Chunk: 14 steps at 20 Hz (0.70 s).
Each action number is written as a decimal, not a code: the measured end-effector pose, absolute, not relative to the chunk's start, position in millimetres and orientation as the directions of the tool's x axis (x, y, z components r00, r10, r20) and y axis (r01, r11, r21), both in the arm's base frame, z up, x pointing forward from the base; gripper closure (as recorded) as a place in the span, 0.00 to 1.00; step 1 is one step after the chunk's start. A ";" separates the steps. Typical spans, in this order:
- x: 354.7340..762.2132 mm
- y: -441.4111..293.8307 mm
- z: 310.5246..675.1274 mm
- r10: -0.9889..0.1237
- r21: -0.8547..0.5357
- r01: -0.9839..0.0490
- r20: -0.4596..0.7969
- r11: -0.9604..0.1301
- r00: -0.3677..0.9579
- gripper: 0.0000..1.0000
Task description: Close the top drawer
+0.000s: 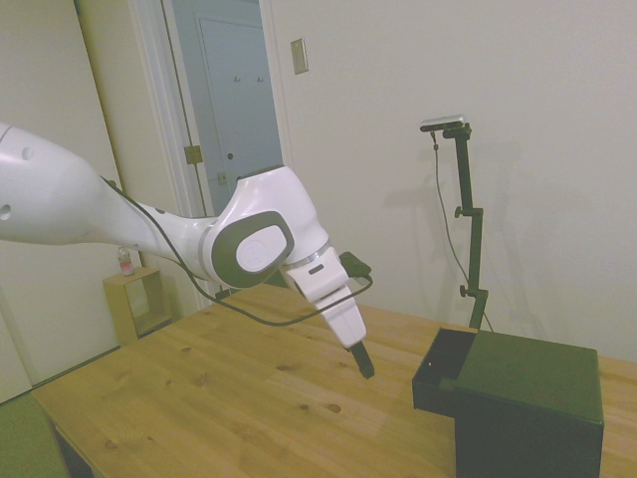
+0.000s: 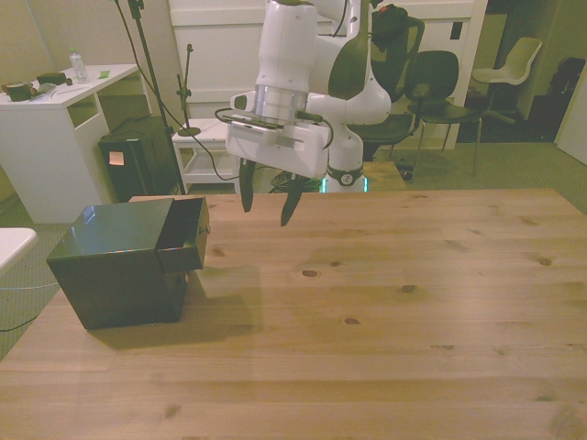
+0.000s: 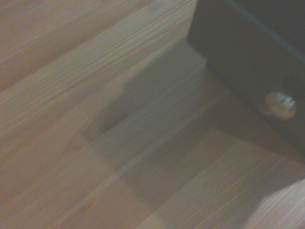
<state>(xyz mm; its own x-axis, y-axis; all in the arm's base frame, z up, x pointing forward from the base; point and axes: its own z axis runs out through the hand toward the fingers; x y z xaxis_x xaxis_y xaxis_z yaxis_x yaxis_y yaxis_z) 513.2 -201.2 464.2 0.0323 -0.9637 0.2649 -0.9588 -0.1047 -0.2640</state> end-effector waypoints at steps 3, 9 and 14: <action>520.3 -212.0 458.7 -0.965 -0.268 -0.962 0.262 -0.051 -0.022 1.00; 528.6 -209.7 460.1 -0.958 -0.295 -0.955 0.271 0.006 -0.090 1.00; 530.9 -208.4 457.5 -0.954 -0.297 -0.954 0.276 0.033 -0.119 1.00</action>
<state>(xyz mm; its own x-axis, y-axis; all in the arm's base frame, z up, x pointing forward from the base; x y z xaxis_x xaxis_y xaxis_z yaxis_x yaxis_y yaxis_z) 530.9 -208.4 457.5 -0.1186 -0.9538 0.2760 -0.9542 0.0326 -0.2975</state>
